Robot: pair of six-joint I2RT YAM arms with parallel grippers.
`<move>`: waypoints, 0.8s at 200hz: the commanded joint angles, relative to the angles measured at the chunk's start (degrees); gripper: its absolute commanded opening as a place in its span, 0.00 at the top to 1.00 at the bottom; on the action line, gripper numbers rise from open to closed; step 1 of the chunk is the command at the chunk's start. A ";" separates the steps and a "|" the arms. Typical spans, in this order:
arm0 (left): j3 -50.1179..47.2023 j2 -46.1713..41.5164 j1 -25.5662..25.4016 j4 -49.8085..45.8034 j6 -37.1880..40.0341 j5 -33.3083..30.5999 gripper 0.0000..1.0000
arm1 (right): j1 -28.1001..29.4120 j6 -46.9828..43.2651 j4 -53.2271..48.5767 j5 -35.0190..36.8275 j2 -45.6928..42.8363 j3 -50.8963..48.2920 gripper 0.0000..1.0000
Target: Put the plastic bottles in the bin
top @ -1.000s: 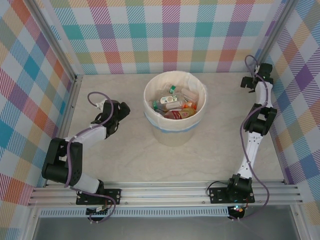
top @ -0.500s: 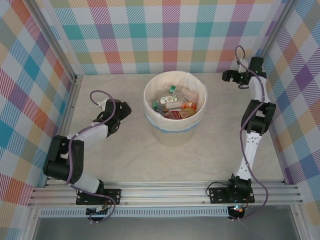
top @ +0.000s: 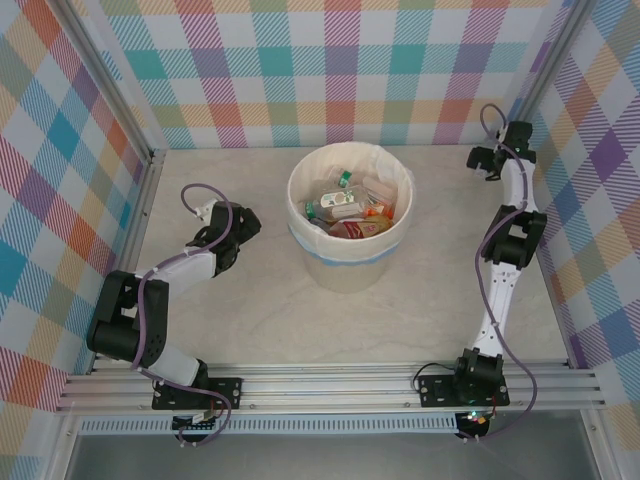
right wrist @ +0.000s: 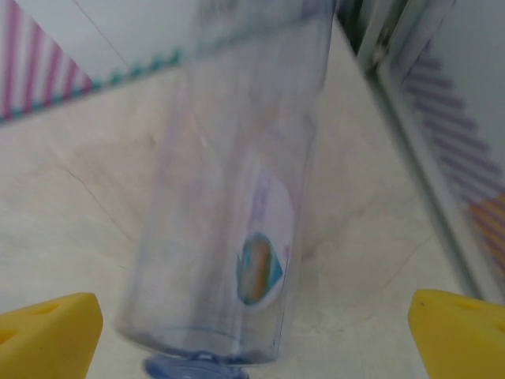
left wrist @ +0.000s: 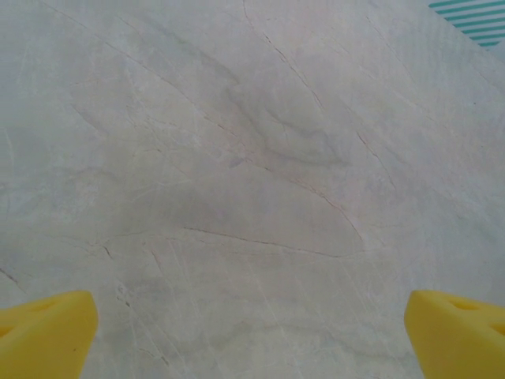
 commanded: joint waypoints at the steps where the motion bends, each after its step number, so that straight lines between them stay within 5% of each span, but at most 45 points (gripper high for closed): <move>1: -1.09 -0.18 -0.51 1.61 1.01 -1.77 0.00 | 0.44 0.23 -3.66 0.31 2.09 4.43 0.02; 26: -2.12 0.07 -0.51 2.69 0.11 -1.39 0.00 | 0.43 0.23 -2.54 0.43 2.56 5.39 0.24; 116: -4.40 -2.47 -0.51 3.48 1.69 -1.89 0.00 | 1.11 0.61 0.81 -2.75 -1.01 0.60 0.65; 140: -4.53 -3.64 -0.50 3.57 2.38 -1.09 0.00 | 2.17 0.63 4.99 -3.45 -9.75 -10.21 0.70; 160: -4.11 -5.02 -0.51 3.33 3.05 1.76 0.00 | 3.81 1.08 15.27 -5.10 -24.38 -29.02 0.73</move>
